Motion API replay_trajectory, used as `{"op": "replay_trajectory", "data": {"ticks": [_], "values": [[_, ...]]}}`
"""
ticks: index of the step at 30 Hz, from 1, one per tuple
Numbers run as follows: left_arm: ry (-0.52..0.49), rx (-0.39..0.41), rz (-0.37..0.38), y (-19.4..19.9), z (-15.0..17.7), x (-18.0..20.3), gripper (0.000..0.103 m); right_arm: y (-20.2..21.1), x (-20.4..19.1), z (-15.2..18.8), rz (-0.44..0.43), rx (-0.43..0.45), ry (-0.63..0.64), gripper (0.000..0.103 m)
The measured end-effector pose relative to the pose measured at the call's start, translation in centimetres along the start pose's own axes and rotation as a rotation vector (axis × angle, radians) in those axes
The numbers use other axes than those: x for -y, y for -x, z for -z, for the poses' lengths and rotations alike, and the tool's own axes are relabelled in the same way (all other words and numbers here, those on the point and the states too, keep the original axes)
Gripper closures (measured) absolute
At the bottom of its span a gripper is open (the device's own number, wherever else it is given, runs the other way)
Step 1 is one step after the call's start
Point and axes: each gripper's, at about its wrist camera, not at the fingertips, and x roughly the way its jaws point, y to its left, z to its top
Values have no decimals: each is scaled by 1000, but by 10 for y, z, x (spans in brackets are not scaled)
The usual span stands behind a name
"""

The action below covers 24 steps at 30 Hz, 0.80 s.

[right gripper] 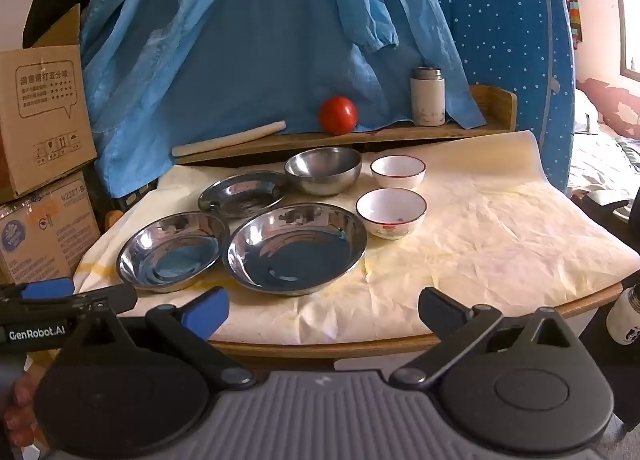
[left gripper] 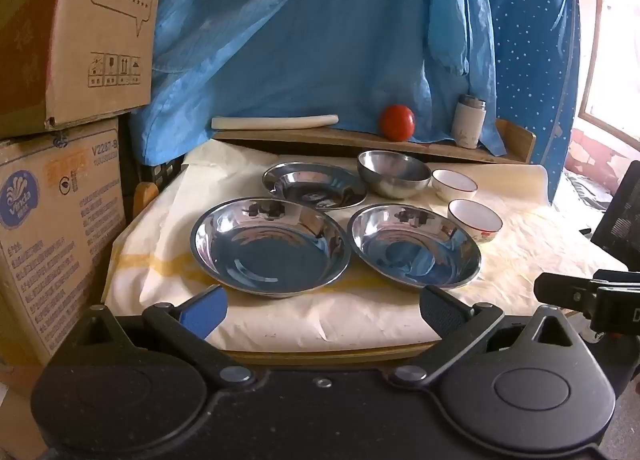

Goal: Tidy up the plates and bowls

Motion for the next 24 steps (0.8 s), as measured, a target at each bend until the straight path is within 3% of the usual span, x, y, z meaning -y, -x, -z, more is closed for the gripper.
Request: {"op": "replay_trajectory", "data": {"ticks": [24], "values": [[-8,-2,-3,0,-2,1,1,3,1,0,3,0,3,0]]}}
